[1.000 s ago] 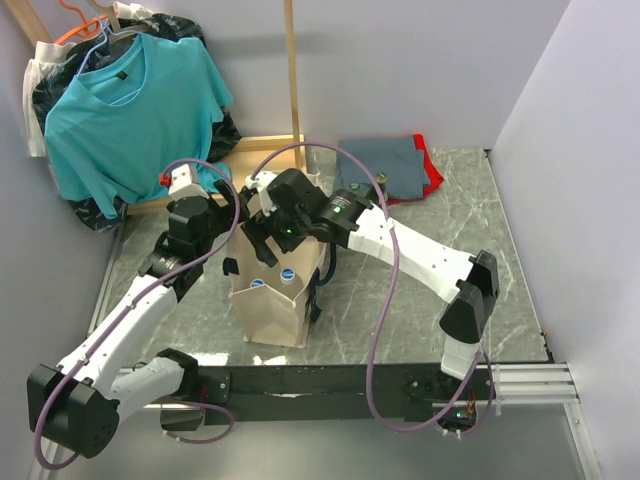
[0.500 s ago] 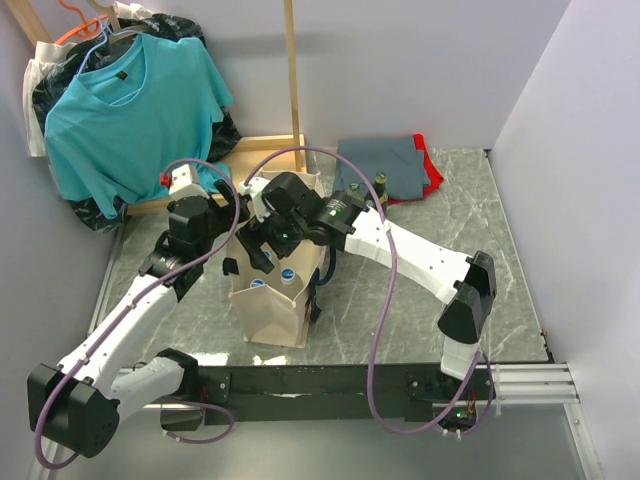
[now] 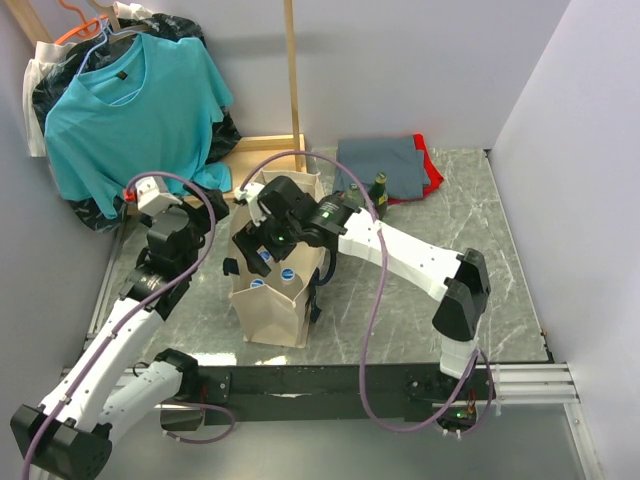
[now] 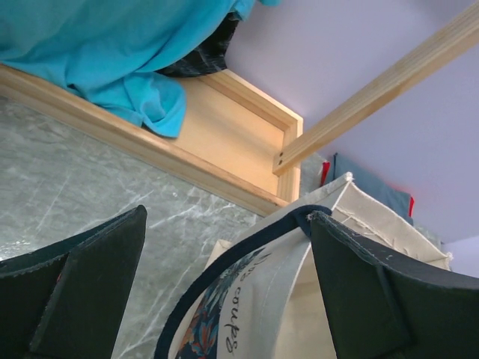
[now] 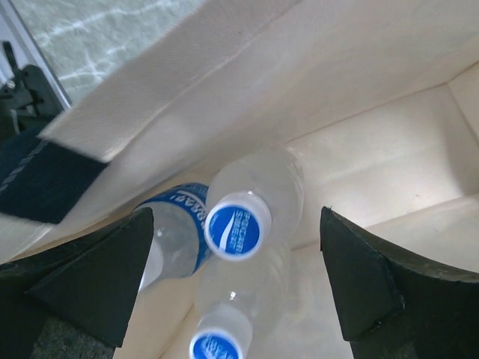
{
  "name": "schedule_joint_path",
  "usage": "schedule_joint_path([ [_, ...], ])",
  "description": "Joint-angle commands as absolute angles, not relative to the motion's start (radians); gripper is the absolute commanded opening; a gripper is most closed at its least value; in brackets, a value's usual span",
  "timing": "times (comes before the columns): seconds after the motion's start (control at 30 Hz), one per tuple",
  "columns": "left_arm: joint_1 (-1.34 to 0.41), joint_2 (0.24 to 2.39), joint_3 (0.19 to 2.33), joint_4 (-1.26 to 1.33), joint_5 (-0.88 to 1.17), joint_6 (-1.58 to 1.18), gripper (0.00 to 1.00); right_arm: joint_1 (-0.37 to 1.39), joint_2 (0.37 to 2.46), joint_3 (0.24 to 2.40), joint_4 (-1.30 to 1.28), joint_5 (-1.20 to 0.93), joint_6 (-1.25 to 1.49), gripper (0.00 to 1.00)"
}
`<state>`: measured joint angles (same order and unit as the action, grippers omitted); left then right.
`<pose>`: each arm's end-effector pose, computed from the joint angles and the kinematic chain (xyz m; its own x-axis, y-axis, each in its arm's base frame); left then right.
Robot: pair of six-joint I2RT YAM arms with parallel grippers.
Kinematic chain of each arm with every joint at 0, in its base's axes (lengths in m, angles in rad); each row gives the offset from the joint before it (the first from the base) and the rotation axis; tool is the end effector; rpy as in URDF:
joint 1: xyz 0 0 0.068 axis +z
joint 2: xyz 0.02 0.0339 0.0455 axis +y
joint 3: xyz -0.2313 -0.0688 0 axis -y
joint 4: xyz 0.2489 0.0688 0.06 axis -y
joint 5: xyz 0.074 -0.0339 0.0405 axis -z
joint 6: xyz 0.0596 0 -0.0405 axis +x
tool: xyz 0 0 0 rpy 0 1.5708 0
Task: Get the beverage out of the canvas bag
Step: Take out the drink from the canvas bag.
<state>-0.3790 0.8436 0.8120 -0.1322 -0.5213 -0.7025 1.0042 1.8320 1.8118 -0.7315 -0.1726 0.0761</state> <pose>0.2348 -0.0616 0.3179 -0.0280 -0.5920 -0.8055 -0.2014 0.7926 -0.5755 0.2204 0.3656 0.3013 -0.4338 -0.5424 -0.7195 -0.8681 0.4655 0.1725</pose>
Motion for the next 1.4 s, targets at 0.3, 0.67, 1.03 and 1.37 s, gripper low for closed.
schedule_joint_path([
  [0.3,-0.377,0.827,0.781,-0.147,-0.569,-0.724,0.96,1.011,1.870,1.822,-0.692,-0.216,0.071,0.83],
  [0.67,-0.377,0.816,0.776,-0.156,-0.584,-0.724,0.96,1.009,1.902,1.855,-0.744,-0.195,0.074,0.80],
  [1.03,-0.377,0.830,0.778,-0.153,-0.581,-0.721,0.96,1.009,1.905,1.862,-0.742,-0.212,0.067,0.59],
  [1.37,-0.377,0.830,0.772,-0.149,-0.571,-0.718,0.96,1.012,1.890,1.882,-0.753,-0.157,0.058,0.05],
])
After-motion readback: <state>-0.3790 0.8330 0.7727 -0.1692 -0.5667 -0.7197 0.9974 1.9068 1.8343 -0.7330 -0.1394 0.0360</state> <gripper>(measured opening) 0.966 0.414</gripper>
